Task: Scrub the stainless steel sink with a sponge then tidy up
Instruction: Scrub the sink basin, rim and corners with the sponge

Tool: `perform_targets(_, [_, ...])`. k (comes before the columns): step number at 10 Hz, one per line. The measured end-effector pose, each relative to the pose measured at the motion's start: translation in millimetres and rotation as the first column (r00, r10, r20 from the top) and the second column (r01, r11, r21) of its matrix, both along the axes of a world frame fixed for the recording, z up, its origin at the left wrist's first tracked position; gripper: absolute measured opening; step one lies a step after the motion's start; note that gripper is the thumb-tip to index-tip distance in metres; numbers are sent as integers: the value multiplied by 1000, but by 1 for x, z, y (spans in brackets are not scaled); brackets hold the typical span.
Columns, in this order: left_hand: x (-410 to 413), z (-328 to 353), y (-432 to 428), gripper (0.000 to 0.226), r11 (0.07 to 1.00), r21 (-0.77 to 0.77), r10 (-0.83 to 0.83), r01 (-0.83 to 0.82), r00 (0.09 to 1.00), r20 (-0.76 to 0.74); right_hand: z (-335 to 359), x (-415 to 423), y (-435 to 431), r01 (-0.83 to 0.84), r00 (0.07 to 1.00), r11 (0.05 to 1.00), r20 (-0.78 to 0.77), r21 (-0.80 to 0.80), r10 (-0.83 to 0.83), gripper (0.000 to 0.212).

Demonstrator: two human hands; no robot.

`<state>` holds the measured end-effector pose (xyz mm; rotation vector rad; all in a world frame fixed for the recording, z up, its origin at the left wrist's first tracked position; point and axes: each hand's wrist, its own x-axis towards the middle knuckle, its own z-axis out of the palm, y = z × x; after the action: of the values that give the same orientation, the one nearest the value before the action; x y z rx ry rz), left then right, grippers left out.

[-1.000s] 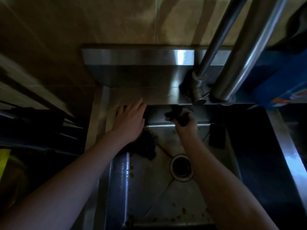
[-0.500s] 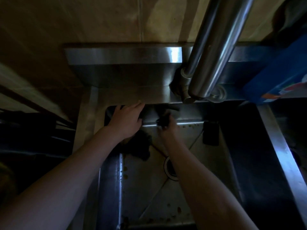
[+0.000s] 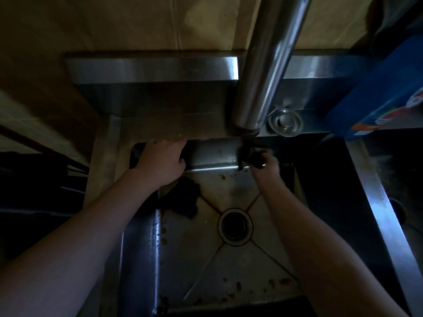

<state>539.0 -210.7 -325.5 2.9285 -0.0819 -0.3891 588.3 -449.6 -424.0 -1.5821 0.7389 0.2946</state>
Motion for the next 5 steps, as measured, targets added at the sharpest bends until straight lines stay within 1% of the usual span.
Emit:
perform_targets(1, [-4, -1, -3, 64, 999, 39, -21, 20, 999, 25, -15, 2, -44, -55, 998, 995, -9, -84, 54, 40])
perform_targets(2, [-4, -3, -4, 65, 1000, 16, -17, 16, 999, 42, -14, 0, -46, 28, 999, 1000, -38, 5, -28, 34])
perform_targets(3, [-5, -4, -2, 67, 1000, -8, -8, 8, 998, 55, -16, -3, 10, 216, 976, 971, -8, 100, -216, 19])
perform_targets(4, [-5, -5, -2, 70, 1000, 6, -5, 5, 998, 57, -18, -26, 41, -198, 965, 945, 119, -261, 235, 25])
perform_targets(5, [-3, -4, -3, 71, 1000, 12, 9, -9, 1000, 22, -30, -54, 89, -447, 863, 844, 104, -298, 494, 40])
